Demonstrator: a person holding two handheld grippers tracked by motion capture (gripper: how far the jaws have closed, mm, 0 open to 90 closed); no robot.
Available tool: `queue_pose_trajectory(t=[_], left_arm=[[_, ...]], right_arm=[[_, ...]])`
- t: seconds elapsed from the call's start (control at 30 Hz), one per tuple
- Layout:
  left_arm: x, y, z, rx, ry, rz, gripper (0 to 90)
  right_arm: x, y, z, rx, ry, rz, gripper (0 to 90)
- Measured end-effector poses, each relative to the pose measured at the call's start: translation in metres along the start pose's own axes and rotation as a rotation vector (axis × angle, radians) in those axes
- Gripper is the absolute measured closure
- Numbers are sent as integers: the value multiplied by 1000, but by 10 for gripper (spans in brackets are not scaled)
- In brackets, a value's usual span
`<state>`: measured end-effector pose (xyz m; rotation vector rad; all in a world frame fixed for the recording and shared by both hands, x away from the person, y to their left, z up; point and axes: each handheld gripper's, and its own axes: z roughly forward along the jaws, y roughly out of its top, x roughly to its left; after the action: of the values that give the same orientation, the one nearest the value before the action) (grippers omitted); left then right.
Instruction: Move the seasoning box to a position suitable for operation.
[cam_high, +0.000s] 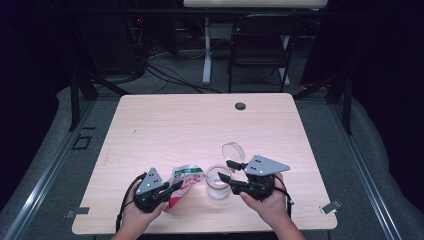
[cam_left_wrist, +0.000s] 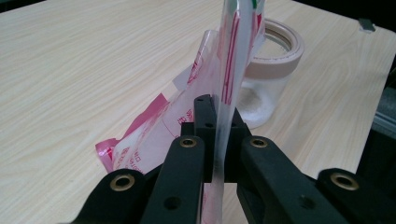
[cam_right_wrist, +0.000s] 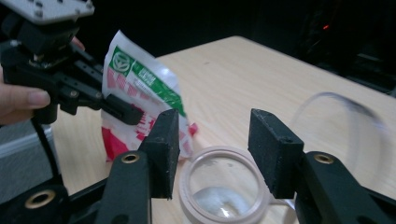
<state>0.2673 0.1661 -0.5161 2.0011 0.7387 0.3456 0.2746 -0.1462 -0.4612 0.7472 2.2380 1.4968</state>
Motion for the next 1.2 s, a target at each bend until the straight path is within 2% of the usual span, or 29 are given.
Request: queue_pose_trajectory(t=[0.1,0.27,0.53,0.73,1.2], left_arm=[[1,-1,-1,-6,-1,-9,896],[3,-3,-1,-9,-32,-26,887],[4,-7,-2,-20,-31,-38,887],[3,-8,-2,-20,-19,-44,885],[0,-10,-4,-28,11,-51,888]], right_arm=[[1,3,17,32,35,-6,522],[5,5,47,71,99,-11,521],[10,6,75,105,178,-21,537],[11,6,80,129,230,-34,600],[10,11,69,102,194,-81,888]])
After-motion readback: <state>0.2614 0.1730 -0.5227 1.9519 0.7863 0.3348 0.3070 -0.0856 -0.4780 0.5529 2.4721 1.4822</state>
